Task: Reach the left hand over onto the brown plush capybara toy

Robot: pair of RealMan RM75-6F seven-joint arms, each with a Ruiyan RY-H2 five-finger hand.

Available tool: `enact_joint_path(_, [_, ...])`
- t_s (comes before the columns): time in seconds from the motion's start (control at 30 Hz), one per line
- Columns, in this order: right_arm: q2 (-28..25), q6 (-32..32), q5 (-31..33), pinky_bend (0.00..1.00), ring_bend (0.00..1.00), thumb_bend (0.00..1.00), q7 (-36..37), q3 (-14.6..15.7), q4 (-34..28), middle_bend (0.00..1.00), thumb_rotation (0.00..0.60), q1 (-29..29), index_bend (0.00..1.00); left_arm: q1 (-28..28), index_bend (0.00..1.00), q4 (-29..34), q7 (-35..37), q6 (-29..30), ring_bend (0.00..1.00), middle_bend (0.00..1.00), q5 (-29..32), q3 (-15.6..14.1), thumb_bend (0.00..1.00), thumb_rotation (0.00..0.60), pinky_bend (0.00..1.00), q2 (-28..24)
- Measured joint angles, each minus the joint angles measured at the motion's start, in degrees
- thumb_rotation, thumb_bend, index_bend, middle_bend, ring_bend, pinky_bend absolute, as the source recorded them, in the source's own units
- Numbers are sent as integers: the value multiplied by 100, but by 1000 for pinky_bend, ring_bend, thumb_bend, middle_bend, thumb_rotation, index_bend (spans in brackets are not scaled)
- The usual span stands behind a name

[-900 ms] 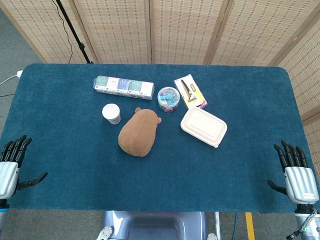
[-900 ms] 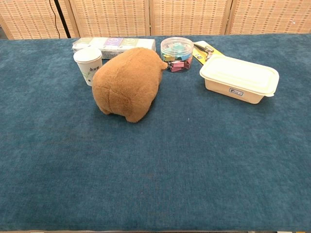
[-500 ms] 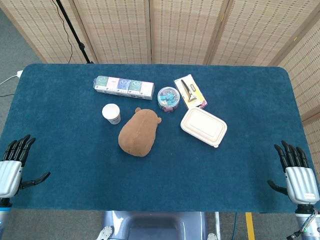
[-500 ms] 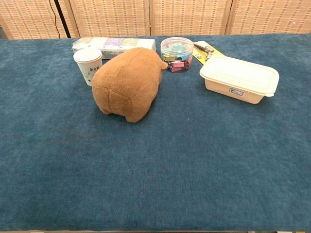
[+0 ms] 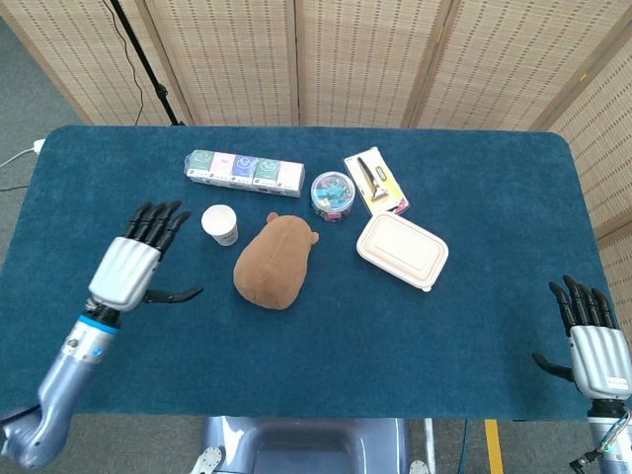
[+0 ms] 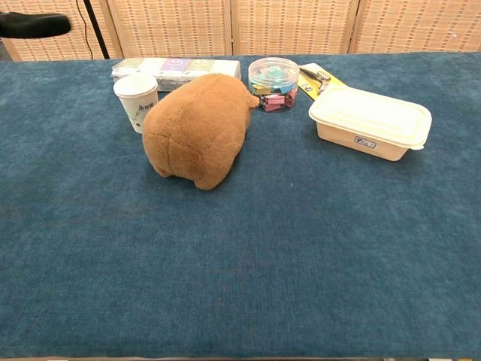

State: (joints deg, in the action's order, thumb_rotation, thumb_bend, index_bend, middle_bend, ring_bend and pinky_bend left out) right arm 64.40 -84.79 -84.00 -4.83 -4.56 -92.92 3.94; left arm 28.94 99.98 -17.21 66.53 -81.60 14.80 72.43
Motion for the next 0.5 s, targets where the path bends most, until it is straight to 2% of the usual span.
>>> enact_joint_path(0.23, [-4, 132, 78, 0, 0, 0, 56, -15, 32, 0, 600, 51, 0, 834, 0, -688, -638, -605, 0, 0, 724, 292, 0, 50, 0, 953])
enact_joint_path(0.5, [-4, 290, 175, 0, 0, 0, 163, -30, 92, 0, 600, 110, 0, 1519, 0, -1959, -401, -982, 0, 0, 804, 320, 0, 48, 0, 1986])
